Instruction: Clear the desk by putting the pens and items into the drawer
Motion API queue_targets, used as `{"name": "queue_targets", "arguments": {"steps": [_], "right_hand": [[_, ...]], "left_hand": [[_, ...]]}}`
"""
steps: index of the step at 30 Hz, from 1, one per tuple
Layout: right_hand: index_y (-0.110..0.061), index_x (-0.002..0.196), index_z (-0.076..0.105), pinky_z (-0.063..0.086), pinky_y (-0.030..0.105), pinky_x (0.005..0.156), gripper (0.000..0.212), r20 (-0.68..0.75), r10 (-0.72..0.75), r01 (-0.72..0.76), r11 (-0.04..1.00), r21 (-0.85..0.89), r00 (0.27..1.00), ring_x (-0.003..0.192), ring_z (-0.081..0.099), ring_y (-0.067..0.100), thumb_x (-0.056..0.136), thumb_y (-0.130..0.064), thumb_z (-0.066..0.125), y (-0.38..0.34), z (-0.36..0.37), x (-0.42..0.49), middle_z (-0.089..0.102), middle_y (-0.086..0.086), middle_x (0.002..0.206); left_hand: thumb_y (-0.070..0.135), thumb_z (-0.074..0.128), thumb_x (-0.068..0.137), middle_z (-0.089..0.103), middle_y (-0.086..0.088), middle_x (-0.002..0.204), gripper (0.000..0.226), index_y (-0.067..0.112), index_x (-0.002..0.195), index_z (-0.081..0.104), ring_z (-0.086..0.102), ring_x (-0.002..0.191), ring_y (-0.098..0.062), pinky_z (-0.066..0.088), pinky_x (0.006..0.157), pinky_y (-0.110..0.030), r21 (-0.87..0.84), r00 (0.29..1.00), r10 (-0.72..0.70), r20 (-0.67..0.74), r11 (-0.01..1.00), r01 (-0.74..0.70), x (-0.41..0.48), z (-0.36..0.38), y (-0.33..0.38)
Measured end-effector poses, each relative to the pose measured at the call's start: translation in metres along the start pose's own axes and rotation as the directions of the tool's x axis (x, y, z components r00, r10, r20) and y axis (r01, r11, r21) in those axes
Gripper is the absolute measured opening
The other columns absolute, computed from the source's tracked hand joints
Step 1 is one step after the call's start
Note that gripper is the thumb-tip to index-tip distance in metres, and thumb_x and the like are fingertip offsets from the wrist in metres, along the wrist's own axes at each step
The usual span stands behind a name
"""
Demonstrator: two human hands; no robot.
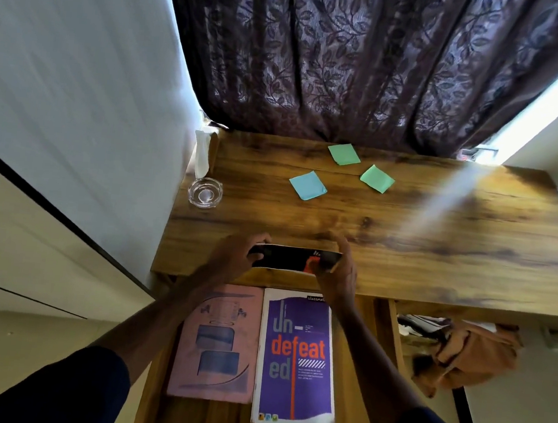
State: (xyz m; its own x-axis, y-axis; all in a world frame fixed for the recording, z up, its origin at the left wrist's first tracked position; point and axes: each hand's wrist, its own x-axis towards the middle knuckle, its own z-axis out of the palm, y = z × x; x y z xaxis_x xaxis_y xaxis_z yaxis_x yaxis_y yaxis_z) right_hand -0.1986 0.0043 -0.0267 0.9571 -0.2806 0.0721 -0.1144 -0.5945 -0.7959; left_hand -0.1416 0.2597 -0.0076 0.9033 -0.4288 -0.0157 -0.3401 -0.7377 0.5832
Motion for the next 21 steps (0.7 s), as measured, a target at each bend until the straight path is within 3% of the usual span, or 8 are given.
{"name": "queue_targets", "arguments": {"steps": [2, 5, 10, 13, 15, 18, 21], "right_hand": [[-0.01, 0.13, 0.051, 0.056, 0.022, 0.074, 0.058, -0.011, -0.025, 0.025, 1.0, 0.004, 1.0, 0.094, 0.065, 0.001, 0.08, -0.011, 0.081, 0.003, -0.011, -0.001, 0.062, -0.013, 0.106], [-0.011, 0.126, 0.055, 0.045, 0.007, 0.073, 0.049, 0.011, -0.042, 0.042, 0.999, -0.016, 0.999, 0.092, 0.059, -0.012, 0.083, -0.011, 0.078, 0.013, -0.02, -0.005, 0.059, -0.014, 0.106], [-0.009, 0.114, 0.066, 0.043, 0.033, 0.086, 0.034, 0.057, -0.018, 0.02, 0.999, -0.044, 0.998, 0.105, 0.061, 0.021, 0.083, -0.013, 0.079, 0.034, -0.02, -0.011, 0.068, 0.006, 0.112], [-0.007, 0.11, 0.069, 0.039, 0.028, 0.079, 0.024, 0.077, 0.024, -0.02, 0.998, -0.055, 0.997, 0.096, 0.059, 0.015, 0.088, -0.016, 0.075, 0.033, -0.026, -0.01, 0.065, -0.001, 0.103], [-0.014, 0.102, 0.069, 0.048, 0.029, 0.07, 0.015, 0.106, 0.067, -0.063, 0.997, -0.035, 0.992, 0.085, 0.064, 0.012, 0.091, -0.024, 0.071, 0.032, -0.036, -0.009, 0.067, -0.005, 0.095], [-0.015, 0.093, 0.069, 0.057, 0.033, 0.064, 0.007, 0.28, 0.142, -0.186, 0.973, 0.14, 0.949, 0.076, 0.073, 0.013, 0.093, -0.022, 0.068, 0.031, -0.059, -0.018, 0.074, 0.0, 0.084], [-0.01, 0.107, 0.065, 0.059, 0.048, 0.081, 0.018, 0.534, 0.235, -0.461, 0.819, 0.342, 0.813, 0.091, 0.074, 0.027, 0.093, -0.021, 0.068, 0.036, -0.086, -0.043, 0.074, 0.012, 0.101]], "left_hand": [[0.022, 0.072, 0.09, 0.071, 0.011, 0.107, 0.031, 0.036, 0.114, 0.059, 0.065, 0.098, -0.007, 0.055, 0.081, -0.031, -0.009, 1.0, 0.017, -0.006, 1.0, -0.017, 0.001, 0.007, 0.009], [0.017, 0.075, 0.087, 0.068, 0.012, 0.101, 0.028, 0.031, 0.106, 0.061, 0.062, 0.093, -0.003, 0.049, 0.074, -0.023, -0.043, 0.996, -0.039, -0.074, 0.998, 0.036, 0.003, 0.018, 0.02], [0.01, 0.082, 0.078, 0.069, 0.003, 0.107, 0.037, 0.017, 0.109, 0.063, 0.065, 0.097, -0.012, 0.052, 0.076, -0.024, -0.15, 0.946, -0.287, -0.152, 0.952, 0.265, -0.005, 0.037, 0.018], [0.014, 0.081, 0.081, 0.071, 0.001, 0.101, 0.026, 0.013, 0.104, 0.069, 0.066, 0.093, -0.016, 0.049, 0.071, -0.019, -0.243, 0.907, -0.391, -0.155, 0.905, 0.349, -0.005, 0.039, 0.019], [0.018, 0.082, 0.081, 0.071, -0.001, 0.101, 0.033, 0.01, 0.11, 0.069, 0.067, 0.089, -0.016, 0.047, 0.065, -0.016, -0.338, 0.886, -0.439, -0.151, 0.865, 0.371, -0.005, 0.035, 0.026], [0.025, 0.083, 0.082, 0.071, -0.003, 0.104, 0.043, 0.008, 0.118, 0.068, 0.067, 0.082, -0.009, 0.052, 0.062, -0.019, -0.542, 0.839, -0.525, -0.142, 0.751, 0.378, -0.007, 0.026, 0.044], [0.028, 0.081, 0.084, 0.069, -0.001, 0.107, 0.051, 0.009, 0.128, 0.064, 0.066, 0.087, -0.012, 0.06, 0.074, -0.032, -0.558, 0.842, -0.53, -0.101, 0.731, 0.393, -0.01, 0.03, 0.065]]}}
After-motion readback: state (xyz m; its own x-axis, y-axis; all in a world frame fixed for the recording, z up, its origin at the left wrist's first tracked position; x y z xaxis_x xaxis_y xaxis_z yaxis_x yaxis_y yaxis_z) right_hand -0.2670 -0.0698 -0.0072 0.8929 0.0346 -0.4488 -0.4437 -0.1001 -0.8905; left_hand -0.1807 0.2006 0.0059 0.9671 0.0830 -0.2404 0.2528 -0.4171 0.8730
